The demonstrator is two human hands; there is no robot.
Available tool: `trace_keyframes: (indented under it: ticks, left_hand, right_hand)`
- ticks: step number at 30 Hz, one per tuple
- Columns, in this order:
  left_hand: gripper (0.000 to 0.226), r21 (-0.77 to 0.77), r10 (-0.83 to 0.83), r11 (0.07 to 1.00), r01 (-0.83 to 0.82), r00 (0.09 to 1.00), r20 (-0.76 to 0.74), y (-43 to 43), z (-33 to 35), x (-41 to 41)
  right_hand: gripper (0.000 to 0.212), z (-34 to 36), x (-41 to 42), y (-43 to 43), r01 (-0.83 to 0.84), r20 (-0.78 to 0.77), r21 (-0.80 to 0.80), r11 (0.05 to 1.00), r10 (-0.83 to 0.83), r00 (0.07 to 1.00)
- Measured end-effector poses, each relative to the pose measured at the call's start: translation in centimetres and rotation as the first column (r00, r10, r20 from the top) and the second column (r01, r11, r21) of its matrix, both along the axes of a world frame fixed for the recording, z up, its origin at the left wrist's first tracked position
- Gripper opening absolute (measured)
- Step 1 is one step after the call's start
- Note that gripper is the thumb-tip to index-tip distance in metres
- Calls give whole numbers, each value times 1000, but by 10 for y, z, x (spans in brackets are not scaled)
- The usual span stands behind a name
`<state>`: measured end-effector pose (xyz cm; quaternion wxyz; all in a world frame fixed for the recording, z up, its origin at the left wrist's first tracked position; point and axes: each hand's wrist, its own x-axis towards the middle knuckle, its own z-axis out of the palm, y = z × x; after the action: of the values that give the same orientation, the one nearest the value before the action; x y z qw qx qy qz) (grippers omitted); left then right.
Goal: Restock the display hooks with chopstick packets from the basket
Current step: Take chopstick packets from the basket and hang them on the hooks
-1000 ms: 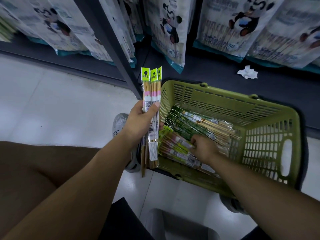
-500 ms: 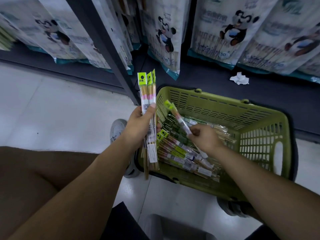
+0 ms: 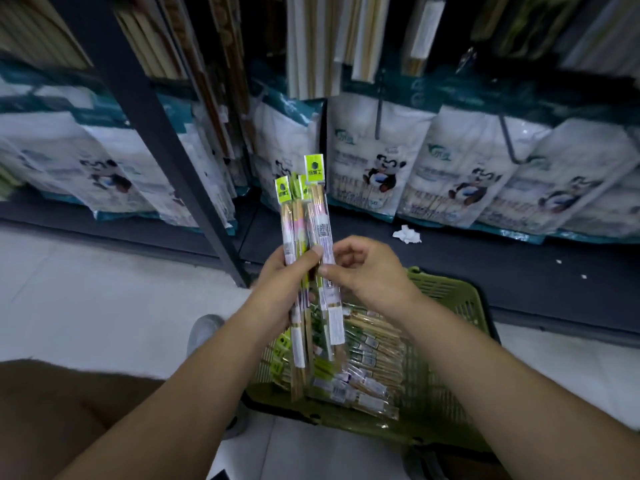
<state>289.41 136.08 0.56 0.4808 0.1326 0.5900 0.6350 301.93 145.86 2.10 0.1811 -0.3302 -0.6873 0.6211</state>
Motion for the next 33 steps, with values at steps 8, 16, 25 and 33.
trace_keyframes:
  ticks: [8,16,25,33]
  left_hand:
    - [44,156,-131,976,151,983,-131,12,86,-2]
    - [30,342,-218,881,328,922,-321,53,178,-31]
    - [13,373,-187,837,400,851,-491,83,219,-35]
    - [32,415,-125,839,353,865,-485,100,231,-38]
  right_hand:
    - [30,87,16,0,26,-58,311,950,-8,998]
    - [23,194,8,33,213,-247,365,906,-126,961]
    - [9,282,-17,69,416,-458,404,815,-213,863]
    - [36,317,-24,83,494,-544,388,778,-239,804]
